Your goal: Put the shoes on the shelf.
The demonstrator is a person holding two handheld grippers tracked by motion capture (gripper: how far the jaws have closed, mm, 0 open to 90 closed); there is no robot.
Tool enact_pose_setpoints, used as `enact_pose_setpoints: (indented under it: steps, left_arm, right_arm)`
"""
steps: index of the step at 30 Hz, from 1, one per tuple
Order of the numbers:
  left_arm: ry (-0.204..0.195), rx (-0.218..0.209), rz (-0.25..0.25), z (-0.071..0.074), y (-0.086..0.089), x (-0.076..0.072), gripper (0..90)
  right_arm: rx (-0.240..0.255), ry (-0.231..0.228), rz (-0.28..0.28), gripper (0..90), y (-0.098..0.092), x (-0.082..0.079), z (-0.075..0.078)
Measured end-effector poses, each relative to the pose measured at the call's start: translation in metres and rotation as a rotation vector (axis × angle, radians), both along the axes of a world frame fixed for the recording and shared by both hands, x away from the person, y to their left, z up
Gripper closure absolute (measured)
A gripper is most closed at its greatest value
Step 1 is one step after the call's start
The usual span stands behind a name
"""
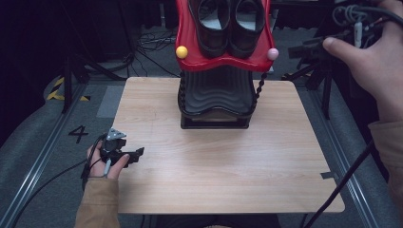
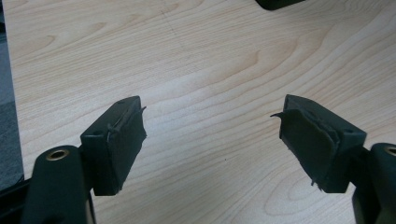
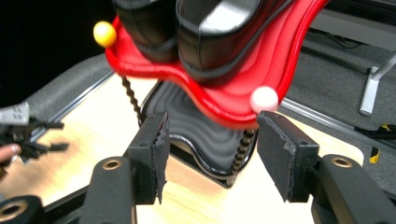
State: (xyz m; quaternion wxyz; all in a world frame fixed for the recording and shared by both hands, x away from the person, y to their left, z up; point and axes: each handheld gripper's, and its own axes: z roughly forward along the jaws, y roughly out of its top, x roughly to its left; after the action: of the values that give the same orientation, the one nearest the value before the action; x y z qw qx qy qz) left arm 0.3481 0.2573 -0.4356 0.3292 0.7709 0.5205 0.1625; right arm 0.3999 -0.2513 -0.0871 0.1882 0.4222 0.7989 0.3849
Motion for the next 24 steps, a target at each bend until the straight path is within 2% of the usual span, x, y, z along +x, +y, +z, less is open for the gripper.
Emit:
enact_pose_setpoints:
  steps: [5,8,11,16,17,18,20,21,24]
  left_arm:
    - [0.001,0.009,-0.001,0.001,0.000,-0.004,22.8]
    - [-0.004,0.011,0.003,0.001,0.000,-0.006,22.8]
    - [-0.005,0.010,0.004,0.002,0.000,-0.007,22.8]
    - [0.000,0.017,0.004,0.001,0.000,-0.009,22.8]
    - [0.000,0.017,0.004,0.001,0.000,-0.009,22.8]
    - [-0.004,0.014,0.010,-0.001,0.000,-0.009,22.8]
    - [-0.002,0.015,0.011,-0.003,0.001,-0.008,22.8]
    - [0.001,0.014,0.014,-0.004,0.000,-0.008,22.8]
    - [0.003,0.019,0.009,-0.006,-0.001,-0.011,22.9]
  right_arm:
    - [-0.003,0.035,0.049,43.1,-0.011,-0.004,-0.033]
    - [-0.010,0.049,0.081,43.0,-0.016,-0.006,-0.056]
    - [0.006,0.063,0.118,43.0,-0.020,-0.008,-0.079]
    - [-0.007,0.079,0.175,41.7,-0.027,-0.012,-0.120]
    - [-0.007,0.079,0.175,41.7,-0.027,-0.012,-0.120]
    - [-0.004,0.095,0.181,41.7,-0.031,-0.014,-0.140]
    - [-0.005,0.095,0.185,41.7,-0.033,-0.014,-0.146]
    - [-0.007,0.100,0.193,41.6,-0.035,-0.015,-0.158]
    - [-0.005,0.124,0.204,41.6,-0.039,-0.016,-0.180]
